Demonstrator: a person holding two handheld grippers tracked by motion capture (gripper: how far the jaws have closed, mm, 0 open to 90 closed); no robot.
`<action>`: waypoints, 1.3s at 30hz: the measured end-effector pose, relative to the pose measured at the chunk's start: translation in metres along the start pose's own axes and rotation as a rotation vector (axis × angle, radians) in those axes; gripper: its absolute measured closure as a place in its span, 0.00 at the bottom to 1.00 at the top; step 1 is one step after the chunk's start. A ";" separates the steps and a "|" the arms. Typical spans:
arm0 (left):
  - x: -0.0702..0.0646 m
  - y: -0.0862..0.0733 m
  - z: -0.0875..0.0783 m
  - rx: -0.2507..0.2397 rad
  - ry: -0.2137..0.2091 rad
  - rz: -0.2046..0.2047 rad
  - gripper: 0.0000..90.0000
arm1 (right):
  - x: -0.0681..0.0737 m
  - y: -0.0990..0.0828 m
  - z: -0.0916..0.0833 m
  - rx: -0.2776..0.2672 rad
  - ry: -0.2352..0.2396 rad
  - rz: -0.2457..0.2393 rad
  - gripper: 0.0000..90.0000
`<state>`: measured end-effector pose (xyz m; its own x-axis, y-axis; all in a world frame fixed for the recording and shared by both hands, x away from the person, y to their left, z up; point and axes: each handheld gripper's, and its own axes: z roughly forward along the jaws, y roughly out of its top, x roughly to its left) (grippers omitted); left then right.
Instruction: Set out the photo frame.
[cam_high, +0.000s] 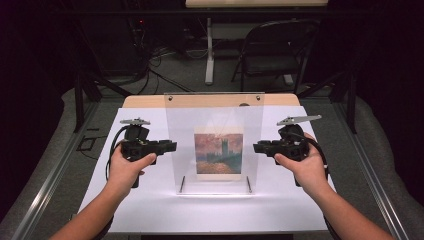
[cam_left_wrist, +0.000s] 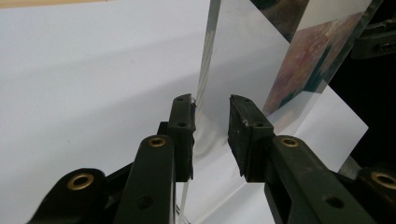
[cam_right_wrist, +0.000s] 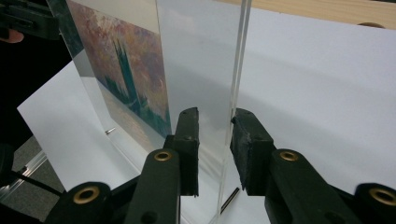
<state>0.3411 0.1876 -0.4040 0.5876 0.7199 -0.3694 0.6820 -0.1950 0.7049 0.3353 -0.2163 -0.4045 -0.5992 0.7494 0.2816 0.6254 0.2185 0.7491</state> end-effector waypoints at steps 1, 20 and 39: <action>-0.001 -0.002 -0.001 -0.003 -0.003 0.007 0.78 | 0.001 -0.001 -0.001 0.001 0.005 0.002 0.80; -0.010 -0.023 -0.008 -0.027 -0.037 0.028 0.74 | 0.010 -0.019 -0.010 -0.013 0.051 -0.012 0.78; -0.007 -0.024 -0.008 -0.003 -0.056 -0.004 0.72 | 0.009 -0.020 -0.009 -0.011 0.074 -0.004 0.75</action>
<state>0.3172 0.1924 -0.4137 0.6085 0.6822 -0.4053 0.6832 -0.1905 0.7050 0.3127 -0.2199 -0.4115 -0.6376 0.7000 0.3217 0.6175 0.2147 0.7567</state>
